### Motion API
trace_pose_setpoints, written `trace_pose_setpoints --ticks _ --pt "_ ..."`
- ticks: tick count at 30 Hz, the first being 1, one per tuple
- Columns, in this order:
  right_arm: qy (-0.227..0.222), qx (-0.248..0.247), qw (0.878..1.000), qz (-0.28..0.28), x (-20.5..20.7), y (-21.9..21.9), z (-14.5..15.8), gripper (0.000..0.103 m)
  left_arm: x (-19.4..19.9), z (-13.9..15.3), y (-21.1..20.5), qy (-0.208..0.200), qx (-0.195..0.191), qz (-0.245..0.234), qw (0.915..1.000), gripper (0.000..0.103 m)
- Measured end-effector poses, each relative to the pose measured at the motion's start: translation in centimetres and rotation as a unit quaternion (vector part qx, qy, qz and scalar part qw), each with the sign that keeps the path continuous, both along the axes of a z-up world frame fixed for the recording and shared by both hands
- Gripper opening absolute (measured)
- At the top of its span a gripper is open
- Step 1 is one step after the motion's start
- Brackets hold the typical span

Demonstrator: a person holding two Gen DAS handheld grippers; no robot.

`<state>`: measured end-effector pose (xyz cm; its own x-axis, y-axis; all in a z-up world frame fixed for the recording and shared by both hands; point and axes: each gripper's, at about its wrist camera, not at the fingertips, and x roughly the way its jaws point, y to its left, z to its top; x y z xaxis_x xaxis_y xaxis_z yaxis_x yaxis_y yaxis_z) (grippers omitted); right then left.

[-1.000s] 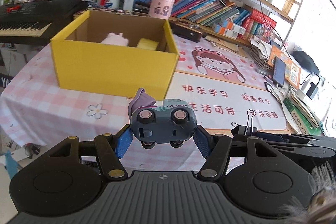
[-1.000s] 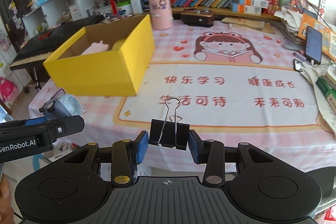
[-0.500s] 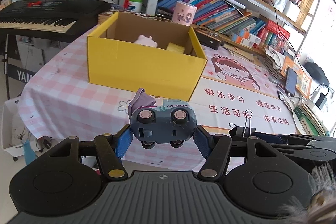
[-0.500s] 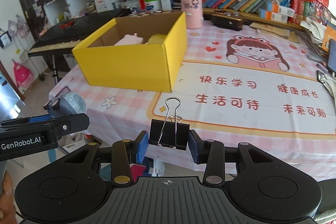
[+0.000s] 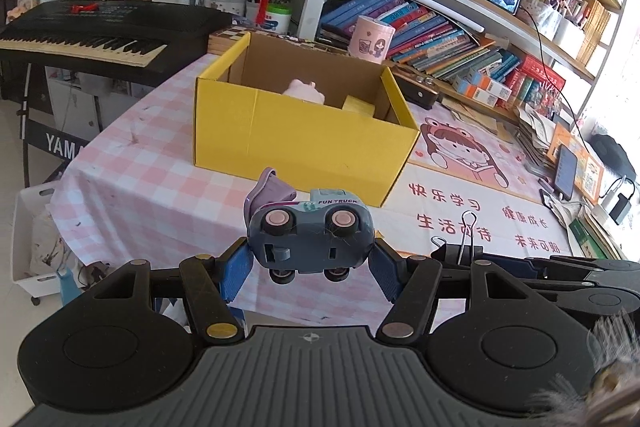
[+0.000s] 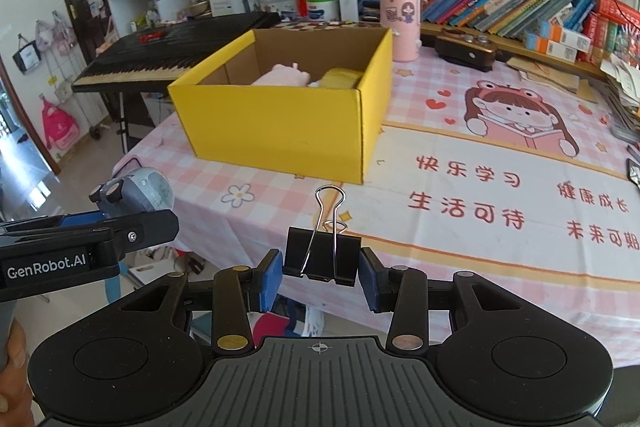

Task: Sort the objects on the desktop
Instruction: 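Lift and carry the toy car and binder clip toward the yellow box, then lower both grippers into the yellow box and open them to release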

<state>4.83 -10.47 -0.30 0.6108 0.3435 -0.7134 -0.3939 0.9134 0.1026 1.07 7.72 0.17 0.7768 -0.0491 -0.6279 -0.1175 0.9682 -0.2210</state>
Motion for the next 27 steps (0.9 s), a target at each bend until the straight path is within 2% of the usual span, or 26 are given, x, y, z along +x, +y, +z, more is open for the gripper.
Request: trace_pose_setpoints --ticks 5,13,19,27 --pt "-0.017 -0.003 1.0 0.008 0.6 0.5 0.6 0.041 0.9 0.5 0.3 -0.01 0.002 -0.002 0.9999 0.061" --pt "-0.047 -0.002 0.999 0.016 3.5 0.7 2.1 0.041 3.4 1.4 0.8 -0.033 0.003 0.021 0.9992 0.061" --pt "-0.073 0.013 0.997 0.035 7.1 1.3 3.6 0.041 6.2 2.7 1.3 -0.053 0.01 0.048 0.9974 0.061" --pt "-0.104 0.013 0.992 0.073 12.8 2.2 4.7 0.041 11.8 3.6 1.5 -0.067 0.029 0.075 0.9946 0.061"
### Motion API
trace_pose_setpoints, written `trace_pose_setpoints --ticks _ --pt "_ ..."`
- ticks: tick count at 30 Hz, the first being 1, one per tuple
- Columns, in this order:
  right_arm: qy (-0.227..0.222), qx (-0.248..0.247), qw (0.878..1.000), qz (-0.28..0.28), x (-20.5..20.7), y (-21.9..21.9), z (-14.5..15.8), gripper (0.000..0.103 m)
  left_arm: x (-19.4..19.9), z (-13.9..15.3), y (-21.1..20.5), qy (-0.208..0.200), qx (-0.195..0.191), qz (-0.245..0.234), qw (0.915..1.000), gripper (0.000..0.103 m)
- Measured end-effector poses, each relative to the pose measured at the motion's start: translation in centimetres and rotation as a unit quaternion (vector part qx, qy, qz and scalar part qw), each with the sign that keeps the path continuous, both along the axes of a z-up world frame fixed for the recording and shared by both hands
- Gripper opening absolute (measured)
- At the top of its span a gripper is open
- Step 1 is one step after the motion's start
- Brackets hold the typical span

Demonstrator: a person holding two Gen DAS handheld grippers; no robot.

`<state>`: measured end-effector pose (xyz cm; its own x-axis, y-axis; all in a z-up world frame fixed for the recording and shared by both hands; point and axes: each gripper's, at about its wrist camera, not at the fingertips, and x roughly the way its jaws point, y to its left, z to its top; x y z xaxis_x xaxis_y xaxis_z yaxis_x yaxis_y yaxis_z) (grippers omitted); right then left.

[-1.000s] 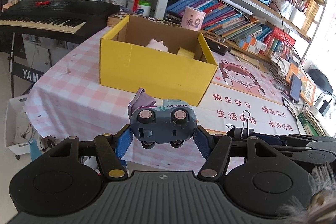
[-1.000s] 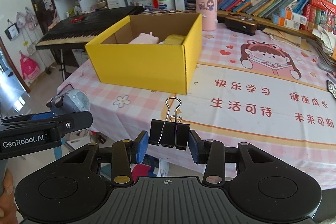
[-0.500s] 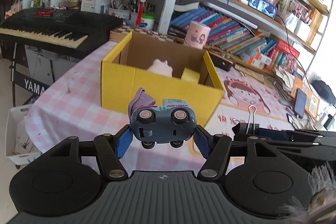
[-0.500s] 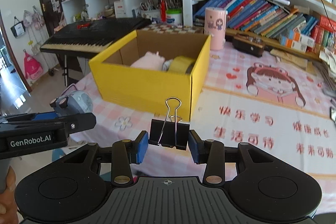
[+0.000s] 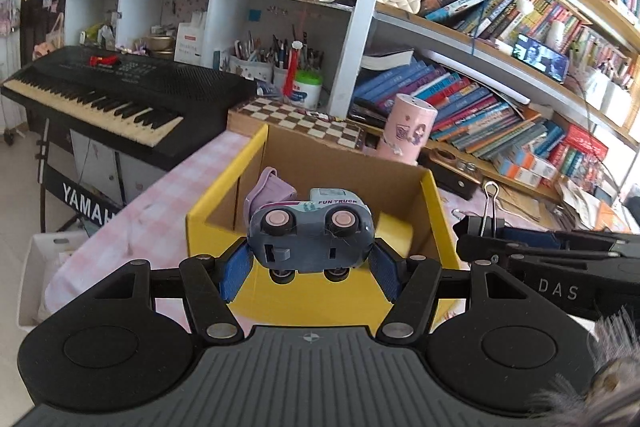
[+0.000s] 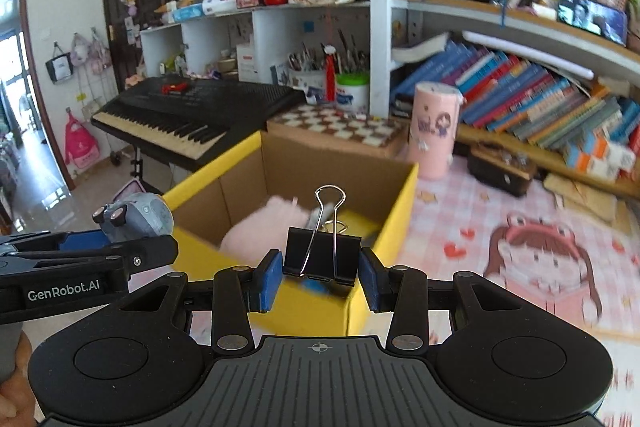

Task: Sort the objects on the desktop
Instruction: 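Lower both grippers into the yellow box and open them to release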

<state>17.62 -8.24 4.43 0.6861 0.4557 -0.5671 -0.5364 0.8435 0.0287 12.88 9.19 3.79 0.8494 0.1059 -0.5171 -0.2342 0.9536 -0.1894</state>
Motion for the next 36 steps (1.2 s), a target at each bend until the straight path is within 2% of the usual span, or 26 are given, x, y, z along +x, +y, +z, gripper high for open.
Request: trace_pose_setpoints --ticks 9,12,14,20,26,30,36 --pt "-0.002 -0.031 0.998 0.06 6.9 2.0 -1.0 0.041 8.2 -0.8 0.8 0.048 0.043 -0.006 0.9979 0.061" --pt "-0.001 -0.053 0.995 0.081 8.7 3.1 -1.9 0.041 10.9 -1.6 1.9 0.08 0.031 -0.048 0.9952 0.061" --pt "0.003 -0.065 0.994 0.089 9.8 3.9 -2.4 0.041 11.9 -2.1 2.5 0.091 0.025 -0.061 0.9937 0.061" --pt "0.019 -0.094 0.989 0.11 12.3 6.0 -4.1 0.041 14.8 -3.1 3.2 0.124 0.042 -0.057 0.9897 0.061" --pt "0.034 -0.149 0.977 0.148 14.2 7.6 -5.9 0.041 17.0 -4.0 3.0 0.155 0.06 -0.069 0.9837 0.061" --pt "0.038 -0.185 0.968 0.167 15.0 8.4 -7.0 0.041 17.7 -4.3 3.3 0.159 0.059 -0.072 0.9828 0.061" --pt "0.062 -0.211 0.96 0.175 15.4 8.9 -8.2 0.039 18.6 -4.6 3.3 0.166 0.066 -0.08 0.9807 0.065"
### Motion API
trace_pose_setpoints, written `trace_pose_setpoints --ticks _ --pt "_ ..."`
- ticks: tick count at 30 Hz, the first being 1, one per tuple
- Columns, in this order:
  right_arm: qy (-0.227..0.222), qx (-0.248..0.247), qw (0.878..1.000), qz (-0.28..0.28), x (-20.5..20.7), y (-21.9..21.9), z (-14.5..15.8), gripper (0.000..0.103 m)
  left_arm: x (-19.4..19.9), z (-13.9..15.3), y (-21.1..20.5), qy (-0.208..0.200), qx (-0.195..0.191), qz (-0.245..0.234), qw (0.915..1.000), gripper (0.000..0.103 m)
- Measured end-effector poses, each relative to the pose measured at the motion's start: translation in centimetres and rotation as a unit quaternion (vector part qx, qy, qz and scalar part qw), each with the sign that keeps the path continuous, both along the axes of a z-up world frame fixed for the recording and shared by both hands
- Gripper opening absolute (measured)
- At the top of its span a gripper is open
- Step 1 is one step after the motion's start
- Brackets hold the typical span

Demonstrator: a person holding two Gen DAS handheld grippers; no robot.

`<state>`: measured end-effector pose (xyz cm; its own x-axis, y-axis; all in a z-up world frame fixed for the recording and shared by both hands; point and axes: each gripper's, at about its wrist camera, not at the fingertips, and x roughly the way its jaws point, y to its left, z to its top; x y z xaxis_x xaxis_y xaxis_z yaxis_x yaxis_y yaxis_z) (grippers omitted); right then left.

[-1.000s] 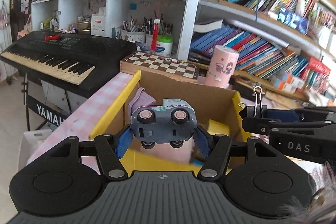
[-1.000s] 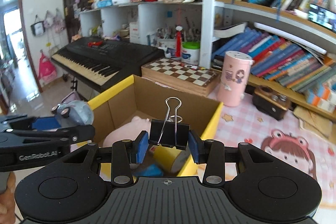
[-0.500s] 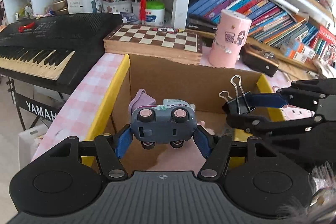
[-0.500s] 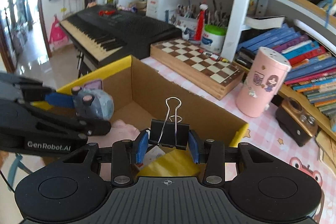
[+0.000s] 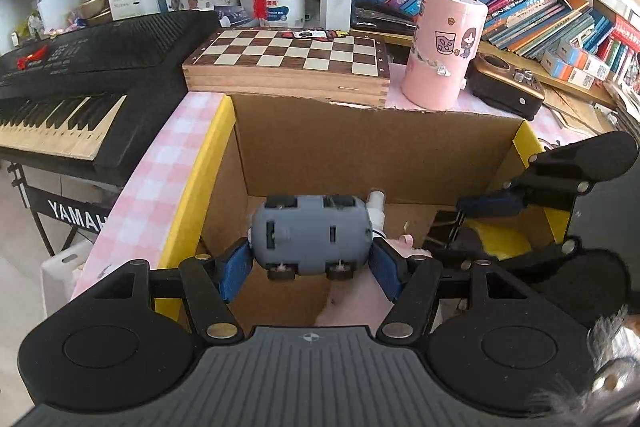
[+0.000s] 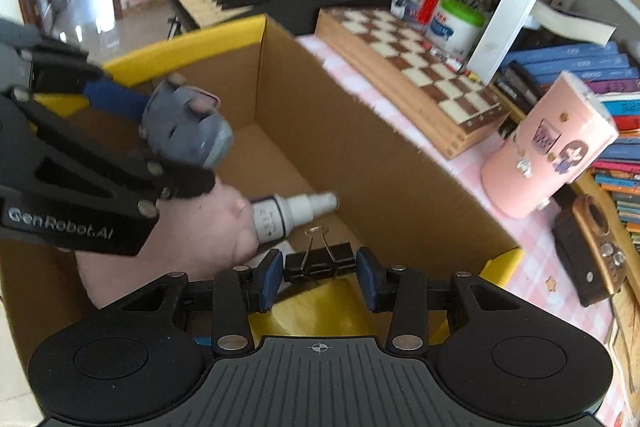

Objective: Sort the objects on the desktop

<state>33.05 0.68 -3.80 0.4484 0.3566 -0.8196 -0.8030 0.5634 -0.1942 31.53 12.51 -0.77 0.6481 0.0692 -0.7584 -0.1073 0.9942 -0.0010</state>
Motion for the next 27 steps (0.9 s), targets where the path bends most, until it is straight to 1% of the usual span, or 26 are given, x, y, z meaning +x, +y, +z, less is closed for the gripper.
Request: trace_pose_setpoints --ticks 2,5,6,7,9,11,16,19,21,23,26,27 --pt "-0.003 0.0 1.0 -0.002 -0.1 0.0 0.0 0.039 0.3 -0.1 -0.3 0.003 0.003 -0.005 1.0 0.071" --pt "-0.007 0.006 1.0 -0.009 -0.3 -0.3 0.1 0.039 0.5 -0.1 -0.9 0.001 0.008 -0.015 0.9998 0.071" --pt "-0.01 0.01 1.0 -0.012 -0.4 -0.4 0.2 0.039 0.4 -0.1 -1.1 -0.001 0.011 -0.017 0.9998 0.074" --pt "-0.013 0.014 1.0 -0.016 -0.5 -0.5 0.4 0.039 0.3 0.0 -1.2 -0.005 0.016 -0.016 0.9997 0.075" --pt "-0.021 0.019 0.999 -0.026 -0.7 -0.6 0.7 0.04 0.0 0.4 -1.3 -0.014 0.021 -0.015 0.9996 0.082" --pt "-0.022 0.032 0.999 -0.038 -0.8 -1.0 1.2 0.041 -0.5 0.9 -1.3 -0.025 0.023 -0.015 0.9993 0.084" --pt "-0.034 0.07 0.995 -0.064 -2.0 -2.2 3.1 0.041 -2.5 2.9 -1.3 -0.061 0.021 -0.012 0.9979 0.084" --pt "-0.046 0.096 0.991 -0.086 -3.2 -3.2 4.5 0.041 -4.3 4.4 -1.7 -0.088 0.021 -0.01 0.9958 0.086" --pt "-0.061 0.111 0.987 -0.1 -4.3 -3.9 5.5 0.041 -5.6 5.4 -2.2 -0.108 0.031 -0.009 0.9936 0.091" --pt "-0.073 0.128 0.983 -0.112 -5.6 -4.6 6.5 0.041 -7.3 6.4 -2.7 -0.132 0.046 -0.008 0.9901 0.094" --pt "-0.089 0.156 0.975 -0.131 -7.8 -5.8 8.0 0.041 -9.7 7.7 -3.3 -0.164 0.063 -0.006 0.9844 0.102" --pt "-0.096 0.163 0.972 -0.138 -8.5 -6.1 8.4 0.041 -10.7 8.1 -3.5 -0.175 0.07 -0.005 0.9821 0.103"
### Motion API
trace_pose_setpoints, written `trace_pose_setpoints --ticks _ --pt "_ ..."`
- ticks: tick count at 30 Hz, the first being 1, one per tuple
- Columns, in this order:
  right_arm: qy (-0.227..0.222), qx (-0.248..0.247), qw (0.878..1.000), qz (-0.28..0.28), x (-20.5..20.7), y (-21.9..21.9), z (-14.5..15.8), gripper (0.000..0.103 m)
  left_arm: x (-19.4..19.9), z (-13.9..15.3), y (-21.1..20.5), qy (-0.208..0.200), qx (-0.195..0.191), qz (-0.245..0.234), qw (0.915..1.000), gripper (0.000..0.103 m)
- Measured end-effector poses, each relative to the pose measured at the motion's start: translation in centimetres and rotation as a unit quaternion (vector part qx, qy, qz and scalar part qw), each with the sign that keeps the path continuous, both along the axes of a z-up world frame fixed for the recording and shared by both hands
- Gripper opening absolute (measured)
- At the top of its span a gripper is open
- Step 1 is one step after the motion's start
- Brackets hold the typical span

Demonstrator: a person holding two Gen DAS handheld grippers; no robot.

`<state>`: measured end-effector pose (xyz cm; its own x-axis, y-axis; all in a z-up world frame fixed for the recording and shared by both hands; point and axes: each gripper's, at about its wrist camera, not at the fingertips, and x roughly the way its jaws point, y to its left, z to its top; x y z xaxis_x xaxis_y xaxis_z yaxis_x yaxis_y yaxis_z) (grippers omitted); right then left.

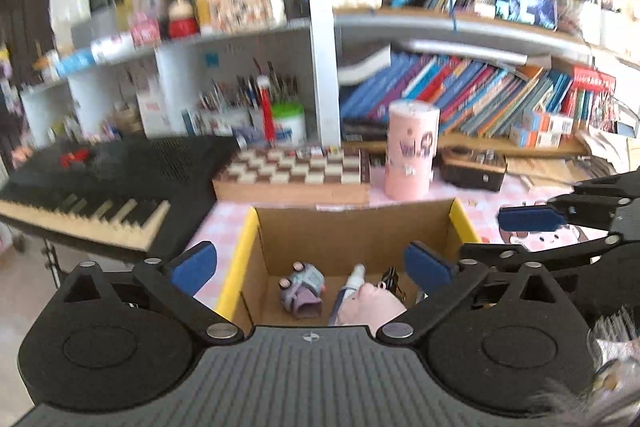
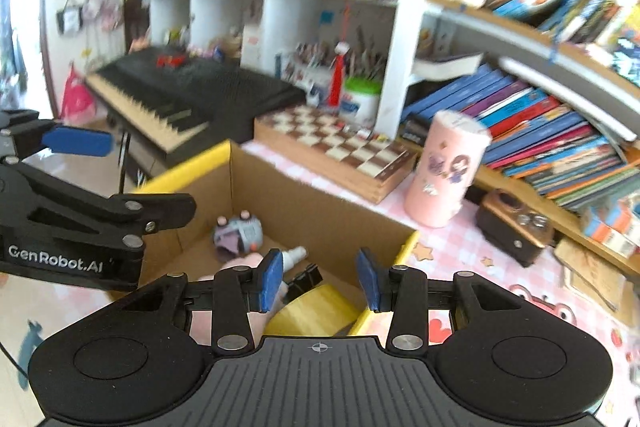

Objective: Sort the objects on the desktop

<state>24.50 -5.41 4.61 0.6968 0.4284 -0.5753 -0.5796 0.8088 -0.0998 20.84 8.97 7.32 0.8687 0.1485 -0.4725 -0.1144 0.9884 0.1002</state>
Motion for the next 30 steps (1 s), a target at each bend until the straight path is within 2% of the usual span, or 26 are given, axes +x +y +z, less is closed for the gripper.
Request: trace_pose_setpoints --ticks 9,15,18,20,26,30 --pt "-0.031 0.052 0.995 -0.074 -6.3 -3.4 2.1 0.041 -7.4 2.2 -0.6 -0.052 0.015 0.005 0.9985 0.103" --pt "-0.033 0.075 0.988 -0.129 -9.6 -5.4 2.0 0.041 -11.8 1.7 -0.8 -0.068 0.008 0.021 0.9974 0.103" --pt "-0.035 0.081 0.983 -0.158 -11.4 -6.4 1.5 0.042 -13.5 0.6 -1.4 -0.062 0.004 0.022 0.9978 0.103" --pt "-0.04 0.08 0.98 -0.179 -12.8 -6.9 1.1 0.048 -14.4 -0.2 -1.8 -0.054 0.001 0.019 0.9984 0.103" --pt "-0.026 0.072 0.973 -0.218 -16.7 -8.7 -1.0 0.048 -17.0 -2.2 -3.4 -0.041 -0.014 0.017 0.9989 0.103" --pt "-0.006 0.068 0.968 -0.242 -19.1 -9.6 -2.4 0.049 -18.4 -3.6 -4.9 -0.026 -0.013 -0.01 0.9995 0.103"
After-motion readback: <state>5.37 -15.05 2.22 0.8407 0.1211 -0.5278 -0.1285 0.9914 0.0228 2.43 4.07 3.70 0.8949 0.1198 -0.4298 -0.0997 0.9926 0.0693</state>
